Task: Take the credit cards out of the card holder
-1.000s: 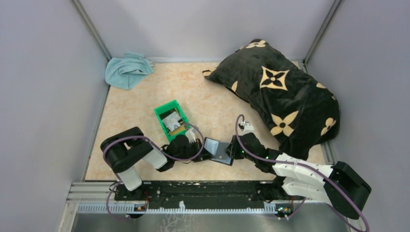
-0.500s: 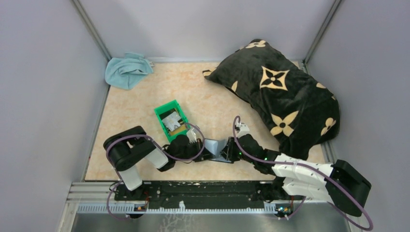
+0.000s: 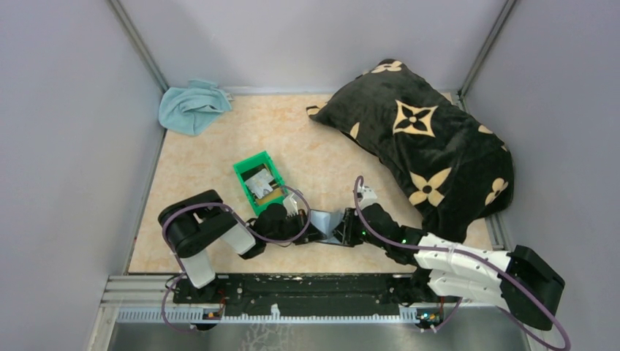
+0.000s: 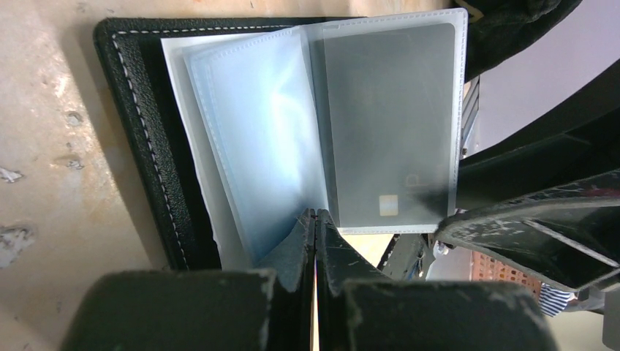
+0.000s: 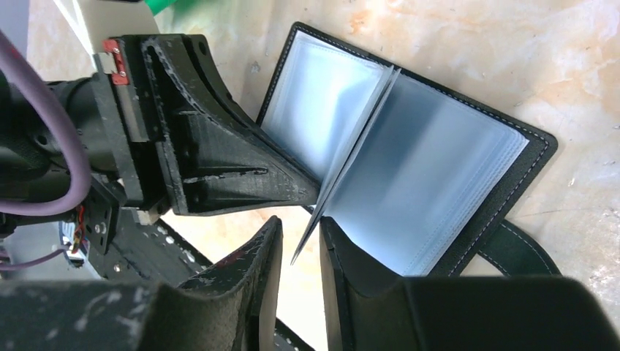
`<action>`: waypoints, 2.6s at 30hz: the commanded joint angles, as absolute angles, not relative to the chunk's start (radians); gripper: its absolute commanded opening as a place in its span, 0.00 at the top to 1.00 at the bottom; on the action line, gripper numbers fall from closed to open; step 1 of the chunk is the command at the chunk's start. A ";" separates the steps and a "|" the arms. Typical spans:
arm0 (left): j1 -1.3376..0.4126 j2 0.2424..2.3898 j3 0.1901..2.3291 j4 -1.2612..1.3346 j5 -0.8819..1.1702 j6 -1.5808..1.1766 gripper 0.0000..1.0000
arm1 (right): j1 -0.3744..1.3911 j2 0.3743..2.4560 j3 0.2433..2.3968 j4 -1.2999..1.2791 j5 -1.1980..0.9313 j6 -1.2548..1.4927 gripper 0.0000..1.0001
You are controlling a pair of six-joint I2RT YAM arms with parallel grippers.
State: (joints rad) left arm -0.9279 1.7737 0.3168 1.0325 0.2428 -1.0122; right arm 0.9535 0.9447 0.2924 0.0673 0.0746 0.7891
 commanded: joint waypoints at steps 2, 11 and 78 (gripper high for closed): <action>-0.935 1.782 0.300 0.942 0.217 -0.986 1.00 | 0.965 0.903 0.384 0.025 0.109 0.771 0.67; -0.935 1.593 0.311 0.728 0.148 -0.888 1.00 | 0.963 0.939 0.384 0.021 0.181 0.747 1.00; -0.917 1.156 0.365 0.197 -0.034 -0.772 1.00 | 0.772 0.904 0.256 0.118 -0.017 0.735 0.62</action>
